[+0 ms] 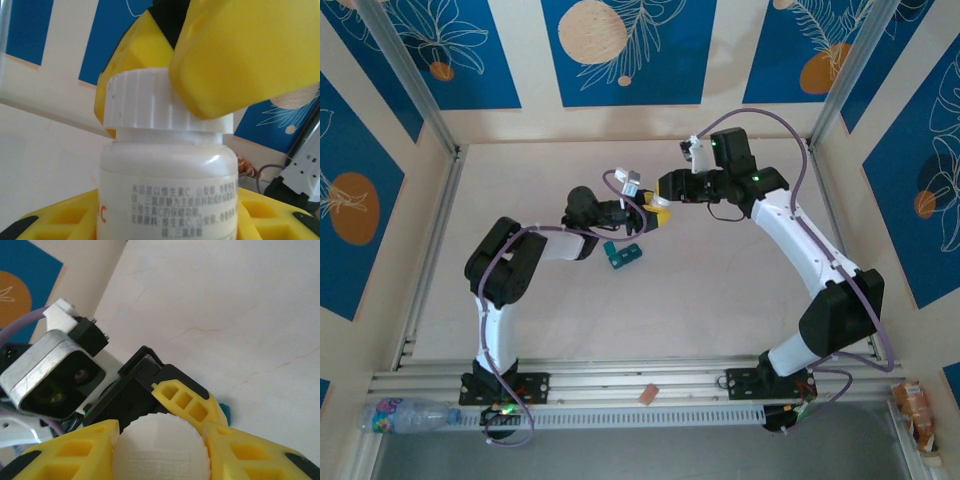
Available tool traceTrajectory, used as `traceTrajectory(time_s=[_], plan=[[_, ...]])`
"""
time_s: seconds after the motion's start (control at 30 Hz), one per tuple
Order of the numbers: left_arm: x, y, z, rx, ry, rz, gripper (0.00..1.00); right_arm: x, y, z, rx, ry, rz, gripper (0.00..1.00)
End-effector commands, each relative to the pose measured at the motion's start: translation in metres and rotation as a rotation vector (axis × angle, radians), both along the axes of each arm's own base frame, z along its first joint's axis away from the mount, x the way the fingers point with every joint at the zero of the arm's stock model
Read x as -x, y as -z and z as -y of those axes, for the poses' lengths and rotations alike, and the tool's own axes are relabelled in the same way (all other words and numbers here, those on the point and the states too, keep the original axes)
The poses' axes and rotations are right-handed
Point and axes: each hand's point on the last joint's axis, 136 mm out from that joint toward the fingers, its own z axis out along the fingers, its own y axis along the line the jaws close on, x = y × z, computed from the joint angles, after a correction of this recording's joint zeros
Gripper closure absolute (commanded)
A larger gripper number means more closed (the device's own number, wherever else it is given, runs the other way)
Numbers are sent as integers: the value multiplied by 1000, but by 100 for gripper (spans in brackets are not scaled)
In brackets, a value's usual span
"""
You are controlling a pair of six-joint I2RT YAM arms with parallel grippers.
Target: Sort the pills into containers
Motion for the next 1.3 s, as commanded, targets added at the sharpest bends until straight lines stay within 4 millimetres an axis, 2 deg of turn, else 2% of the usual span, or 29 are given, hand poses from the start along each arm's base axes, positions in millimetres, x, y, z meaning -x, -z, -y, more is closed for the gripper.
traceTrajectory(time_s=[0.0,0.17,0.27,0.47,0.63,0.7,0.77,0.93,1.13,1.27], plan=[[-8,-33,-9,81,-118,164,100,3,43,13,146,197,-145,63],[-17,-28,-11,81,-195,183,100,5,59,5,224,356,-145,63],[-20,-24,-11,77,-202,179,100,6,64,-5,201,375,-160,63],[-22,-19,-10,71,-207,172,100,2,62,-7,173,384,-180,61],[-22,-17,-9,69,-203,171,100,-2,44,-1,145,380,-164,48],[-22,-14,-9,65,-201,166,100,-6,29,3,121,375,-143,40],[-23,-13,-9,63,-200,162,100,-8,12,10,90,378,-117,28],[-22,-6,-8,53,-193,150,100,-4,-22,27,35,363,-47,11],[-19,-4,-6,49,-161,140,100,-4,-43,40,-58,252,19,9],[-14,-6,-5,48,-120,130,100,-9,-37,35,-66,83,45,12]])
